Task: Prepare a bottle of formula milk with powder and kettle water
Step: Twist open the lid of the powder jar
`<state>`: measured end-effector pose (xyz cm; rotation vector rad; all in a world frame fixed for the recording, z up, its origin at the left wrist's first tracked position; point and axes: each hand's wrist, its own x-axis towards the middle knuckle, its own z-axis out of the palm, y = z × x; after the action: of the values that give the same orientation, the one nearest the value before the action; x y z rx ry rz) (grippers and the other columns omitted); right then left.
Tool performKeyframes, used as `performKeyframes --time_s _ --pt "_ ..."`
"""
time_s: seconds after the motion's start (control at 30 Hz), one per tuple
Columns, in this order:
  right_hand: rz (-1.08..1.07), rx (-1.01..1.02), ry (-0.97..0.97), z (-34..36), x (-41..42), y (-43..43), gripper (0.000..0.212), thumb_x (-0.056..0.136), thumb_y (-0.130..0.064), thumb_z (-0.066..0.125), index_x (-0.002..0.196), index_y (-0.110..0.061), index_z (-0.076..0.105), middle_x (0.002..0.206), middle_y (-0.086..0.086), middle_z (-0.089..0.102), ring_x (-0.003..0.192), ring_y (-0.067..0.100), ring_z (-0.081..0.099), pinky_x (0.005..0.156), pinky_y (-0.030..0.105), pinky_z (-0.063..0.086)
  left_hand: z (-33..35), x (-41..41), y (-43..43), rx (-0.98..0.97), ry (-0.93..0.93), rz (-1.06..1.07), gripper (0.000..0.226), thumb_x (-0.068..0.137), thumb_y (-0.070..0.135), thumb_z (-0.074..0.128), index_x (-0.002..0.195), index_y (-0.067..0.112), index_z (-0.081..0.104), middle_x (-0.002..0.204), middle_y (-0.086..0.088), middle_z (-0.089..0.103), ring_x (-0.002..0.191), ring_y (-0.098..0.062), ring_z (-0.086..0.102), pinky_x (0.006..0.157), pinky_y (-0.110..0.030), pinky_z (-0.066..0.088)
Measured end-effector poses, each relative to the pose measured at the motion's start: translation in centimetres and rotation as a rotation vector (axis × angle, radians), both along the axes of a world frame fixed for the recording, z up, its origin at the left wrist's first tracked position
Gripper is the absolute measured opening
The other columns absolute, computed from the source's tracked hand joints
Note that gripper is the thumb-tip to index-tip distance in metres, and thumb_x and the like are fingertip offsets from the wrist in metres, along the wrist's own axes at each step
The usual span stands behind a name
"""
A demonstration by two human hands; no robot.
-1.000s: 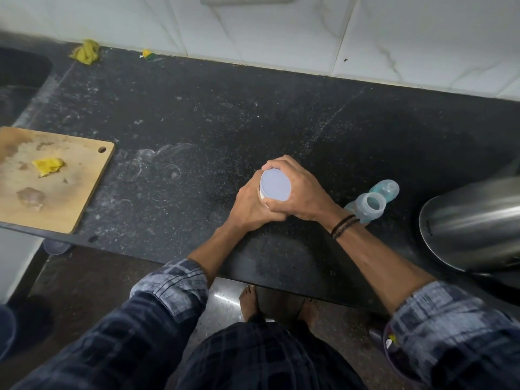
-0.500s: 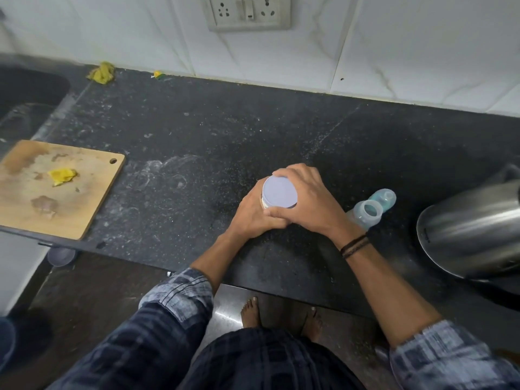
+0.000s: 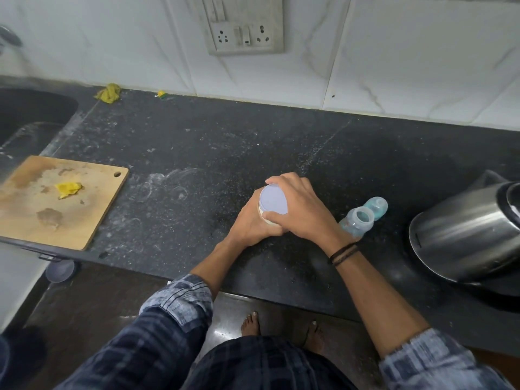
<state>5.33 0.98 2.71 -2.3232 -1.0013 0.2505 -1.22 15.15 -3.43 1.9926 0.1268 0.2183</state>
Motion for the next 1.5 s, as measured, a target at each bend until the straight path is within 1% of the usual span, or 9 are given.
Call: performKeyframes --time_s 0.2,0.37,0.53,0.7,0.87,1.07,1.23,1.4,1.5 --pt "0.081 -0.030 0.051 0.39 0.33 -0.01 0.079 0.078 -0.036 0.081 0.146 -0.037 0.041 0.150 -0.013 0.033 0.134 0.016 0.031 0.106 0.036 0.040 -0.22 -0.36 0.24 0.020 -0.017 0.000 0.091 0.064 0.004 0.091 0.124 0.057 0.049 0.120 0.035 0.059 0.107 0.011 0.059 0.082 -0.005 0.047" --pt "0.036 -0.044 0.048 0.58 0.27 0.02 0.075 0.081 -0.034 0.080 0.145 -0.037 0.040 0.146 -0.013 0.041 0.134 0.014 0.031 0.106 0.041 0.045 -0.37 0.33 0.27 -0.030 0.022 -0.029 0.069 0.064 0.017 0.087 0.125 0.029 0.059 0.109 0.007 0.069 0.099 -0.017 0.068 0.076 -0.024 0.056" --pt "0.058 -0.023 0.062 0.97 0.24 0.01 0.081 0.079 -0.039 0.081 0.147 -0.039 0.037 0.152 -0.013 0.035 0.137 0.016 0.030 0.106 0.037 0.039 0.14 -0.30 -0.02 -0.030 -0.025 -0.007 0.079 0.062 0.024 0.085 0.124 0.056 0.050 0.121 0.033 0.060 0.109 0.007 0.061 0.080 -0.006 0.048" --pt "0.035 -0.033 0.104 0.74 0.04 -0.06 0.073 0.083 -0.025 0.076 0.145 -0.039 0.040 0.145 -0.018 0.043 0.133 0.009 0.027 0.104 0.038 0.044 -0.21 0.22 0.01 -0.038 -0.003 -0.031 0.069 0.063 0.013 0.087 0.122 0.037 0.059 0.108 0.010 0.069 0.098 -0.011 0.068 0.073 -0.017 0.053" --pt "0.087 -0.031 0.121 0.72 0.07 -0.29 0.077 0.082 -0.024 0.075 0.148 -0.038 0.039 0.156 -0.015 0.032 0.140 0.012 0.024 0.107 0.031 0.033 -0.02 -0.26 0.05 0.007 -0.077 -0.013 0.099 0.065 -0.004 0.090 0.124 0.063 0.048 0.121 0.039 0.059 0.108 0.016 0.059 0.082 -0.001 0.045" --pt "0.032 -0.034 0.096 0.69 -0.12 -0.51 0.074 0.083 -0.028 0.078 0.146 -0.036 0.041 0.149 -0.014 0.040 0.137 0.015 0.031 0.108 0.041 0.044 0.02 0.30 0.11 -0.057 -0.022 -0.049 0.066 0.064 0.007 0.086 0.122 0.027 0.060 0.105 0.005 0.068 0.094 -0.013 0.066 0.076 -0.024 0.055" --pt "0.075 -0.054 0.146 0.77 0.10 -0.39 0.080 0.080 -0.034 0.081 0.148 -0.039 0.039 0.162 -0.015 0.025 0.146 0.013 0.021 0.112 0.036 0.033 -0.08 -0.45 0.11 -0.007 -0.056 -0.001 0.100 0.066 -0.001 0.092 0.124 0.066 0.047 0.121 0.041 0.057 0.110 0.017 0.057 0.085 -0.001 0.044" --pt "0.067 -0.033 0.116 0.61 -0.14 -0.26 0.070 0.087 -0.027 0.076 0.147 -0.035 0.041 0.154 -0.014 0.037 0.144 0.014 0.026 0.116 0.045 0.038 0.16 0.02 0.14 -0.016 -0.020 -0.021 0.081 0.064 0.005 0.089 0.115 0.057 0.053 0.111 0.023 0.065 0.099 0.002 0.064 0.077 -0.020 0.055" --pt "0.096 -0.043 0.137 0.62 -0.03 -0.23 0.073 0.085 -0.023 0.075 0.147 -0.038 0.041 0.164 -0.014 0.026 0.150 0.015 0.017 0.120 0.042 0.030 -0.02 -0.21 0.11 0.008 -0.058 -0.004 0.096 0.064 0.002 0.092 0.118 0.067 0.048 0.116 0.041 0.059 0.103 0.016 0.059 0.081 -0.004 0.047"
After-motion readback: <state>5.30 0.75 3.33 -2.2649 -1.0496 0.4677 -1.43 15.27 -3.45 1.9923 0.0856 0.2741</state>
